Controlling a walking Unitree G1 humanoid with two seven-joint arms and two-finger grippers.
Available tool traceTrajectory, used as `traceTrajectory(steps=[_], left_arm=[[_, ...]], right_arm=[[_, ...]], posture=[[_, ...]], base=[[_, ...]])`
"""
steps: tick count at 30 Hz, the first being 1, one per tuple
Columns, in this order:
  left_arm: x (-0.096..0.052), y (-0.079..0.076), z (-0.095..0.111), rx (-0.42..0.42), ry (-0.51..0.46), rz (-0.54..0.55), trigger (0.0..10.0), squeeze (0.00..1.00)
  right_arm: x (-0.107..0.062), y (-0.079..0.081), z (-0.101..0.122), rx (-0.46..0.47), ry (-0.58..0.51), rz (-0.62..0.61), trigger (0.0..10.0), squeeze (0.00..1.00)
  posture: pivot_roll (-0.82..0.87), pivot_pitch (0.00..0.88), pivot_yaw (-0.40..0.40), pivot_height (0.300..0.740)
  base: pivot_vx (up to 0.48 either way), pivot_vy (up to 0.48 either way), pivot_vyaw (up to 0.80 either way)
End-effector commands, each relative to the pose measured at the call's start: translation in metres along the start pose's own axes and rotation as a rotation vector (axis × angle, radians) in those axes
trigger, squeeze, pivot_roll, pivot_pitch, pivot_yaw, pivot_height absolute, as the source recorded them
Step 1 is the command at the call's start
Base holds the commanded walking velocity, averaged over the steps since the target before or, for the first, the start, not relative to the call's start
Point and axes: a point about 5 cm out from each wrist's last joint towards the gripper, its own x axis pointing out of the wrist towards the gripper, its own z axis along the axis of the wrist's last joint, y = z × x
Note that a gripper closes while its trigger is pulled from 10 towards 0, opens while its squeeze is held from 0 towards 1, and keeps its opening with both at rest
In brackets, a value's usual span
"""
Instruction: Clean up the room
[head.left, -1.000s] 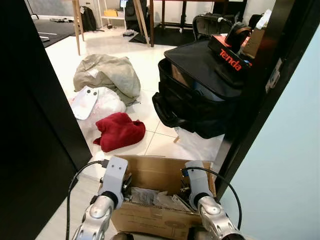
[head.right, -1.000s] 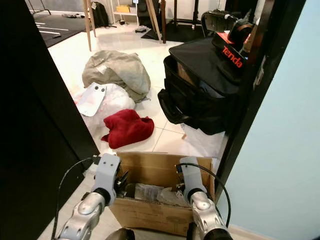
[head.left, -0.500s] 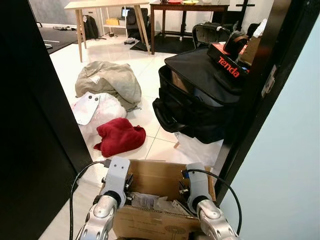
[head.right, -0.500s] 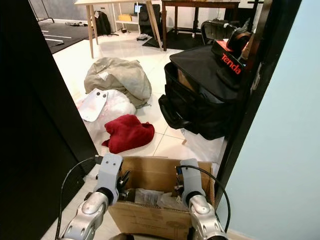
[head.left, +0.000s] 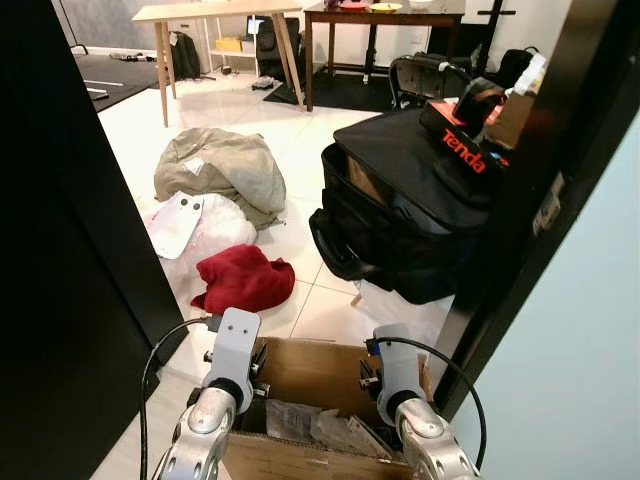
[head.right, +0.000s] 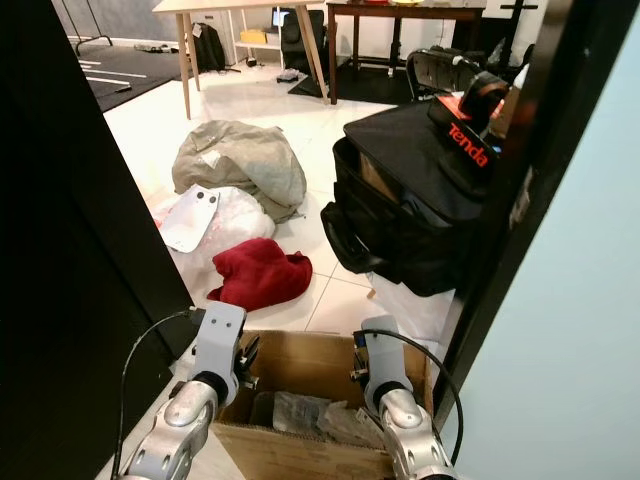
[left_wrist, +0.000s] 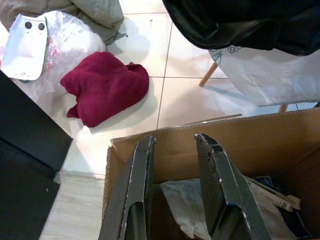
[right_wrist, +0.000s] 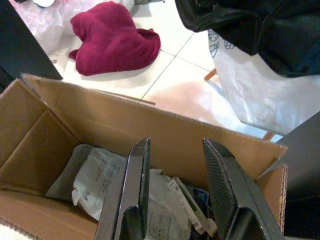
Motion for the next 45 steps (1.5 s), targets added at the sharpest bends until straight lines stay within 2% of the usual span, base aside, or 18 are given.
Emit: traceTrajectory(steps=[1, 14, 36, 45], left_arm=[[-0.0025, 0.0013, -0.0039, -0.011, 0.019, 0.009, 10.0, 0.0], [-0.0026, 0.0017, -0.002, -0.007, 0.014, 0.005, 10.0, 0.0], [-0.003, 0.0, 0.0003, -0.003, 0.009, -0.024, 10.0, 0.0], [-0.0025, 0.0008, 0.0026, -0.011, -0.002, -0.019, 10.0, 0.0]], right_arm=[[-0.0016, 0.0025, -0.0016, -0.013, -0.002, 0.001, 10.0, 0.0], [-0.0034, 0.0017, 0.0016, 0.016, -0.018, 0.004, 10.0, 0.0], [-0.0057, -0.0006, 0.0061, 0.051, -0.044, -0.01, 10.0, 0.0], [-0.0065, -0.0024, 0.0048, 0.068, -0.043, -0.036, 10.0, 0.0]], posture=[[0.0, 0.049, -0.006, 0.659], [0.0, 0.049, -0.002, 0.664], [0.0, 0.055, 0.006, 0.734], [0.0, 0.062, 0.009, 0.738]], base=[[0.0, 0.0, 0.0], [0.0, 0.0, 0.0], [0.0, 0.0, 0.0], [0.0, 0.0, 0.0]])
